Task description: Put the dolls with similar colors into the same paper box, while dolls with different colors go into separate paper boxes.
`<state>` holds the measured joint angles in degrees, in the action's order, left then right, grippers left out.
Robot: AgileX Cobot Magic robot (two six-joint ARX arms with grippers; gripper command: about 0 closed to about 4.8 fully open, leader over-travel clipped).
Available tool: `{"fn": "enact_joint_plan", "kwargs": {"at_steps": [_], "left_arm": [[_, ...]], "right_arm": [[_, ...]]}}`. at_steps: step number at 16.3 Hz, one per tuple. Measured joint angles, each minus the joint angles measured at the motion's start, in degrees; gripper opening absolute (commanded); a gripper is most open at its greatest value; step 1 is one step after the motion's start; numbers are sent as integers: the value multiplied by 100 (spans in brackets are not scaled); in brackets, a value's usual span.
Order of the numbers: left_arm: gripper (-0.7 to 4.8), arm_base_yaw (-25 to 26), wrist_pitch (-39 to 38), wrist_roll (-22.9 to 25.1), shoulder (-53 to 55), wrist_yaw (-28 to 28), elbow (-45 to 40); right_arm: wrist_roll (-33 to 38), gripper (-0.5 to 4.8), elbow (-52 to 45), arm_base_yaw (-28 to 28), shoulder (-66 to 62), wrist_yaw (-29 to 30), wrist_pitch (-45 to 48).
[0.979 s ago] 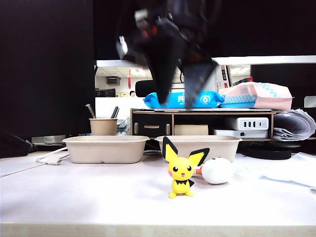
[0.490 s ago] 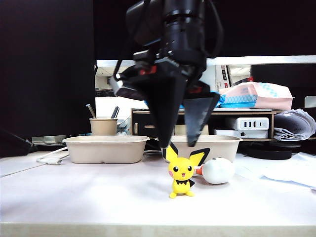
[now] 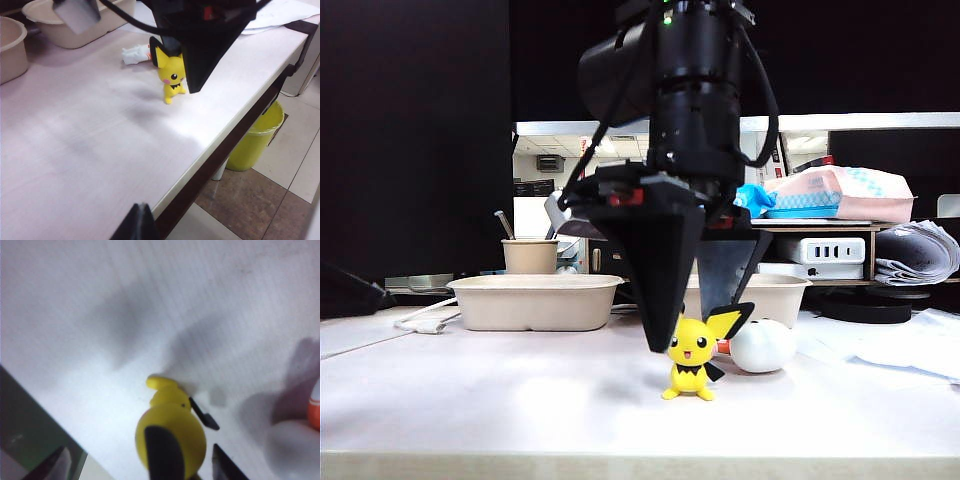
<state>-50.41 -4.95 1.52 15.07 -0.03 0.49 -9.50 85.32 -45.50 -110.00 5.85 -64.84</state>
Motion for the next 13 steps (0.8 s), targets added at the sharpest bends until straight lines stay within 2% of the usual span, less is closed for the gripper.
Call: {"fn": "enact_joint_plan", "kwargs": {"at_steps": [1,3,6,8,9,13], "left_arm": [[-5,0,0,0,2,2,0],[-5,0,0,0,0,0,0],[-5,0,0,0,0,0,0],[-5,0,0,0,0,0,0],[-5,0,0,0,0,0,0],[-5,0,0,0,0,2,0]], "right_arm": [[0,301,-15,0,-13,2,-2],[-46,291,-15,2,-39,0,20],[-101,202,-15,7,-109,-4,35],[-109,196,-15,9,-114,-7,46],[-107,141,-15,9,-114,-4,50],[-109,102,-13,9,-107,-4,52]]}}
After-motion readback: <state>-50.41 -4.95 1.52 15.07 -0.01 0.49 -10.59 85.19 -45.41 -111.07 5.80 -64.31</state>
